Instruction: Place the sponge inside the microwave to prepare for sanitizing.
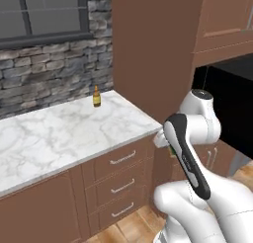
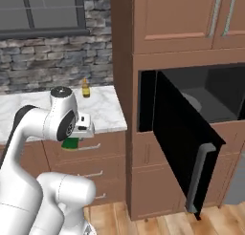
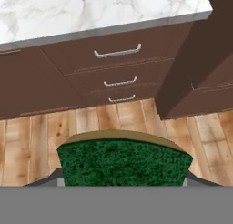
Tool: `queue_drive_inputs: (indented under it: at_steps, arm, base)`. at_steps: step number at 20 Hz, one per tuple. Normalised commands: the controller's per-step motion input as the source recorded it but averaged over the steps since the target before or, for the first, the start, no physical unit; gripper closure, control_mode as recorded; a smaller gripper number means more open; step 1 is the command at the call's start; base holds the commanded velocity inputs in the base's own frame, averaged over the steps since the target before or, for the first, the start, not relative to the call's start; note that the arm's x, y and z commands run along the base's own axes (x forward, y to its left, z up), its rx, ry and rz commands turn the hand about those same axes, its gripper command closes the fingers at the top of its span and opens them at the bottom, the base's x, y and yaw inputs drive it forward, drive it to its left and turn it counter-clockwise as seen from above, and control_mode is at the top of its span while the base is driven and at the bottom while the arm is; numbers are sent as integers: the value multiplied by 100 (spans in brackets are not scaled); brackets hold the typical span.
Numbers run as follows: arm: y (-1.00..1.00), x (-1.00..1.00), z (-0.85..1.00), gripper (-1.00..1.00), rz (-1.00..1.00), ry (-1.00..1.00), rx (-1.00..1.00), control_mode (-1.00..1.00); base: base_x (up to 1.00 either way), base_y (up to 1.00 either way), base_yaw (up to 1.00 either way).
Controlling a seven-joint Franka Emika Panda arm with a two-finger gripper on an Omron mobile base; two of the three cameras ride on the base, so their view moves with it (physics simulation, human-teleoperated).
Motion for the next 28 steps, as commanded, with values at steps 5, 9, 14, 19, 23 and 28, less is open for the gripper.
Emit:
queue_drive_inputs:
  at_steps: [5,9,14,19,23,28]
  arm:
    - [0,0,0,100,0,0,0,100]
    - [0,0,0,100,0,0,0,100]
    - [0,0,0,100,0,0,0,100]
    - [0,0,0,100,0,0,0,100]
    - [0,0,0,100,0,0,0,100]
    - [0,0,0,100,0,0,0,100]
  base:
    - [-26,11,-79]
    - [-18,9,-87]
    - [-40,1,-73]
    - [-55,4,-65]
    - [-68,4,-54]
    - [-23,-25,-52]
